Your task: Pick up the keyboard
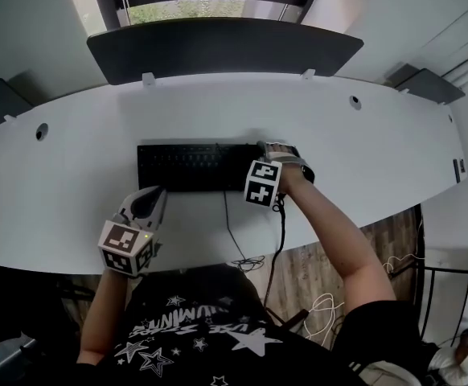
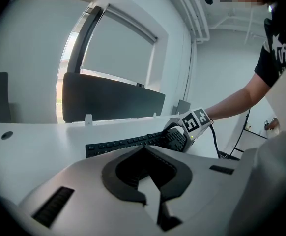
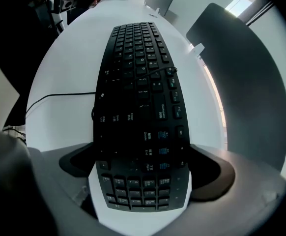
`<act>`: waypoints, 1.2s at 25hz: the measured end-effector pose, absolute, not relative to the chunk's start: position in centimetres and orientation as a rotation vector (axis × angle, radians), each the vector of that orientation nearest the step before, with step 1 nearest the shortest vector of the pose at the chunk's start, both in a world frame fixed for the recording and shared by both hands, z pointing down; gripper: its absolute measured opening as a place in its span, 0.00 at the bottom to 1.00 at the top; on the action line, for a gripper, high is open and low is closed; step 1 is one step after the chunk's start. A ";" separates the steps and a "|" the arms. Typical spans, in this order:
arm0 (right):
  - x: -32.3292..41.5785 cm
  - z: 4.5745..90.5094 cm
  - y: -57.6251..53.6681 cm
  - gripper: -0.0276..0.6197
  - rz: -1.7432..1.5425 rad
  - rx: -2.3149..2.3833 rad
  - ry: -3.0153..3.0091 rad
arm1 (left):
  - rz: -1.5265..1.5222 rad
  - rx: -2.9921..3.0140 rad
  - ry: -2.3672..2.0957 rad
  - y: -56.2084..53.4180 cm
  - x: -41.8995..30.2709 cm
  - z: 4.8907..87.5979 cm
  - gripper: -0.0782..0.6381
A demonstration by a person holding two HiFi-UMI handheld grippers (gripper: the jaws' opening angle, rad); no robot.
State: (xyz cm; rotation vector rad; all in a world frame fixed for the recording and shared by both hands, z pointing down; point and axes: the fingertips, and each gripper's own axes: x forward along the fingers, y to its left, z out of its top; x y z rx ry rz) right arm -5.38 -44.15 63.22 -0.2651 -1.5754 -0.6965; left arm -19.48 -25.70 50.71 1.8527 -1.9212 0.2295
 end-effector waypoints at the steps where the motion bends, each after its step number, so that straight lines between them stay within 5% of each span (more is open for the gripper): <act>1: -5.3 63.1 -44.1 0.93 -0.711 -0.248 -1.578 | 0.242 1.865 -1.911 -25.5 -19.2 50.6 0.12; 22: -4.0 60.7 -43.5 0.91 -1.016 0.088 -1.630 | 0.551 2.051 -1.908 -27.8 -19.2 47.9 0.12; 30: -3.7 60.4 -43.2 0.91 -1.077 0.173 -1.616 | 0.905 2.261 -1.731 -30.9 -17.5 48.4 0.42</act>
